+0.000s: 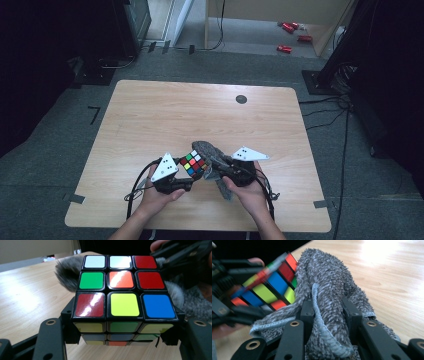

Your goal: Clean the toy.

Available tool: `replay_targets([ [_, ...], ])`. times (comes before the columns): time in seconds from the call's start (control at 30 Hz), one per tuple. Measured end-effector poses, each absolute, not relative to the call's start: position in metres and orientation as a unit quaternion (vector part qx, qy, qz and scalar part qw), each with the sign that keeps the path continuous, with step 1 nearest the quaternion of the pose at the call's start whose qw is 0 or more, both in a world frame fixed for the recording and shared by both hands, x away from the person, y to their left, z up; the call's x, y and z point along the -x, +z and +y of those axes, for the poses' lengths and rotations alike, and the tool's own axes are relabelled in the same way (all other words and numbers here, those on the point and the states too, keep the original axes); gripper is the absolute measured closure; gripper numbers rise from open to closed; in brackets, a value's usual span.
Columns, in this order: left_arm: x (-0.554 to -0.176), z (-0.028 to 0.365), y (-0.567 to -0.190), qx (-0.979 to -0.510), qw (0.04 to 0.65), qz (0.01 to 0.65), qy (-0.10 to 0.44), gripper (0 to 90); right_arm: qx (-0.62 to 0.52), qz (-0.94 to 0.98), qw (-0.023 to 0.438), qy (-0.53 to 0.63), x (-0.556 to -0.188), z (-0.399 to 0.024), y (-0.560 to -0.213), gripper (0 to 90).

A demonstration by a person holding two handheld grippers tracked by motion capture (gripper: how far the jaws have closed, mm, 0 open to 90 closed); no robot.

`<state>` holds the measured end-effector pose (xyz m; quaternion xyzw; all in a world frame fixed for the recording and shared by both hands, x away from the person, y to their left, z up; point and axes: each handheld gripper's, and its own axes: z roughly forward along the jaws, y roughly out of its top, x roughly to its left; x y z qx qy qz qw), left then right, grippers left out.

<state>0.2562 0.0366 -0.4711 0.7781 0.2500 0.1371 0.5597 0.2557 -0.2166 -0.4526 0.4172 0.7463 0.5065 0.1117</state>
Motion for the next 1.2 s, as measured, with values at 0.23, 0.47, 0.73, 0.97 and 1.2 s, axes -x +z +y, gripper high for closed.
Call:
replay_targets([
  [0.23, -0.255, 0.036, -0.473, -0.786, 0.551, 0.241, 0.142, 35.0, -0.407, 0.709, 0.129, 0.561, -0.247, -0.228, -0.428, 68.2],
  [0.47, -0.248, 0.03, -0.471, -0.786, 0.56, 0.219, 0.145, 34.9, -0.389, 0.715, 0.121, 0.568, -0.243, -0.216, -0.43, 68.5],
  [0.73, -0.249, 0.034, -0.468, -0.778, 0.572, 0.218, 0.143, 35.0, -0.424, 0.738, 0.093, 0.517, -0.256, -0.221, -0.458, 68.9],
  [0.97, -0.252, 0.034, -0.472, -0.786, 0.562, 0.221, 0.135, 35.0, -0.416, 0.709, 0.119, 0.557, -0.248, -0.228, -0.439, 68.9],
  [1.2, -0.247, 0.032, -0.47, -0.786, 0.564, 0.21, 0.14, 35.0, -0.402, 0.705, 0.105, 0.575, -0.244, -0.218, -0.442, 68.9],
])
